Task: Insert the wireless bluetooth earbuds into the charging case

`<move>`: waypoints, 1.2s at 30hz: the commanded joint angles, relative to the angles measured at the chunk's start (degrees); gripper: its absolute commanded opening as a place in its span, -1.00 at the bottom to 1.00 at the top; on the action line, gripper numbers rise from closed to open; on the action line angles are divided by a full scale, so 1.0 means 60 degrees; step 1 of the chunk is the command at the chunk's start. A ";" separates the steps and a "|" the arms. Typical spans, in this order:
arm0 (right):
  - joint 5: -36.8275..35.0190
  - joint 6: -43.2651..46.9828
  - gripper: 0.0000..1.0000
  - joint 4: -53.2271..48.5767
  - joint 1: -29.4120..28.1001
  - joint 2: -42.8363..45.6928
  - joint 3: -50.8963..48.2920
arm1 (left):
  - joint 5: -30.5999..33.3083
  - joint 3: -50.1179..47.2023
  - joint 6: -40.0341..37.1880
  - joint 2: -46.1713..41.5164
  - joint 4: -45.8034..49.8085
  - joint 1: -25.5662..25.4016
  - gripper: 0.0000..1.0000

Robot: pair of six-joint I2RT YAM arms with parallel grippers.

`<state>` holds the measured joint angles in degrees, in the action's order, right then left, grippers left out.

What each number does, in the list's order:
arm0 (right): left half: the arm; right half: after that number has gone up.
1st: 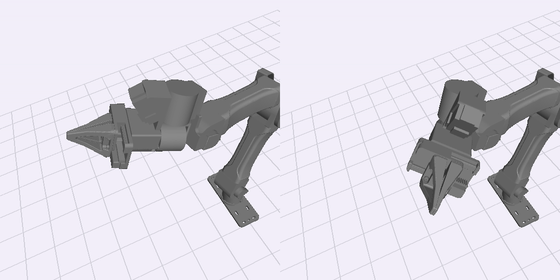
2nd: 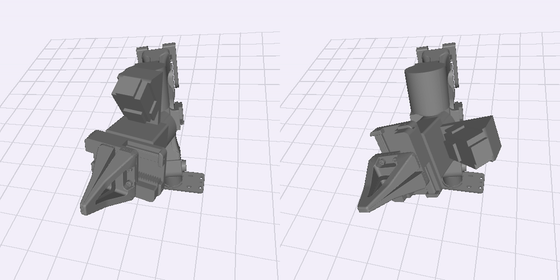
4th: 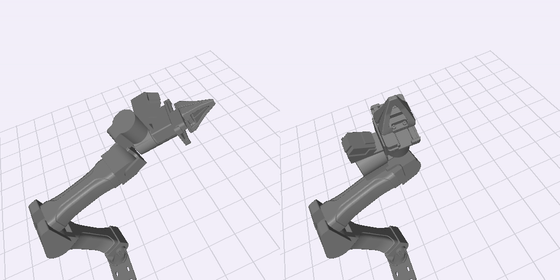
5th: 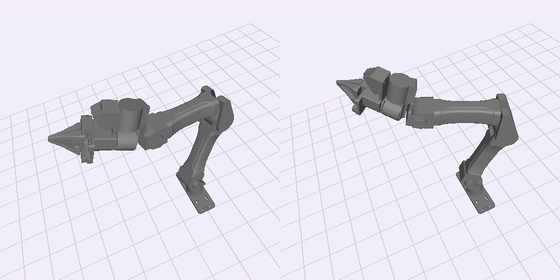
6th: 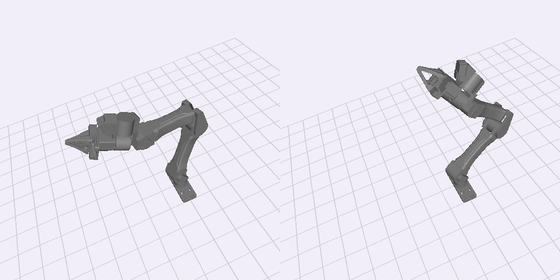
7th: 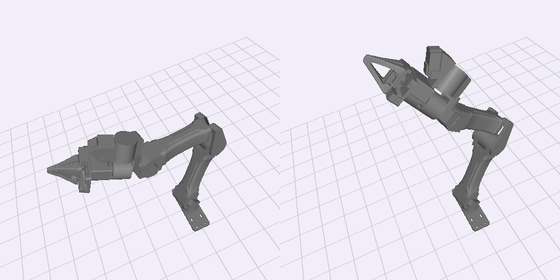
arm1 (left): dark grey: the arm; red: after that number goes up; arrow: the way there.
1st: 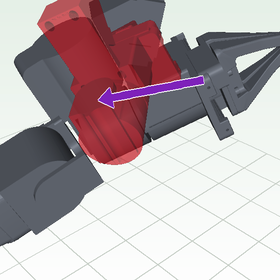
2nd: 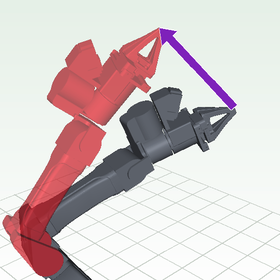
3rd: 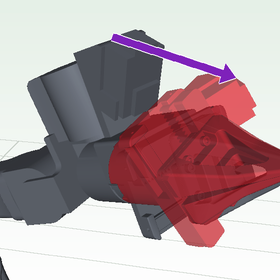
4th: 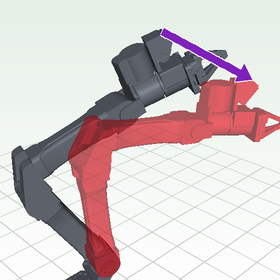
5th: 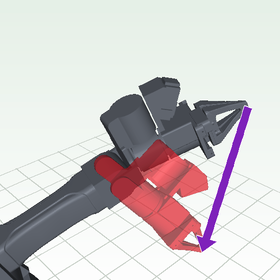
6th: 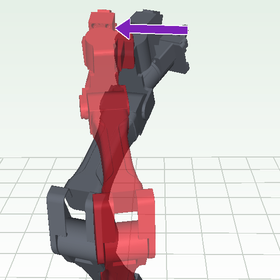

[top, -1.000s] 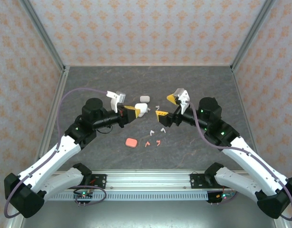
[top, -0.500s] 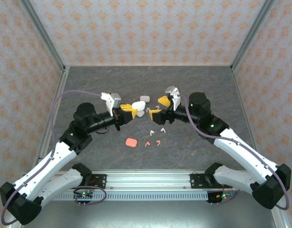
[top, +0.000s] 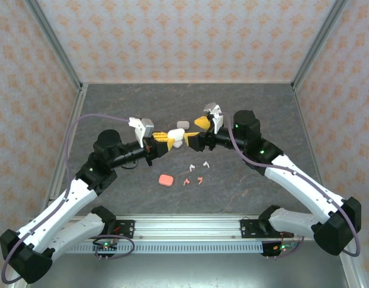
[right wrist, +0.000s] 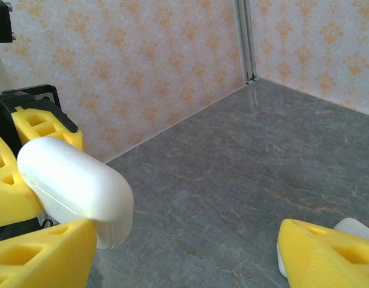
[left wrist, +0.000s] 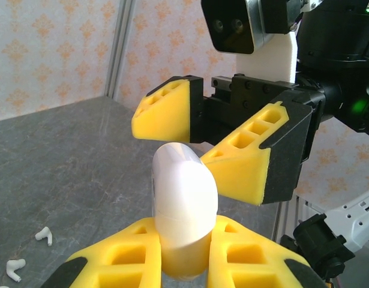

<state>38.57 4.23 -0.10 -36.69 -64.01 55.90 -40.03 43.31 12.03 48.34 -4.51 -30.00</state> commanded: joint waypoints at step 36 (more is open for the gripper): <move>-0.2440 -0.0847 0.44 -0.2741 0.0270 0.0453 0.0372 | -0.0123 -0.0151 -0.0527 -0.0565 0.0498 -0.0112 -0.98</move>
<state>26.70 2.31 -13.91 -35.40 -61.63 60.16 -40.45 43.27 9.93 46.52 -1.48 -30.28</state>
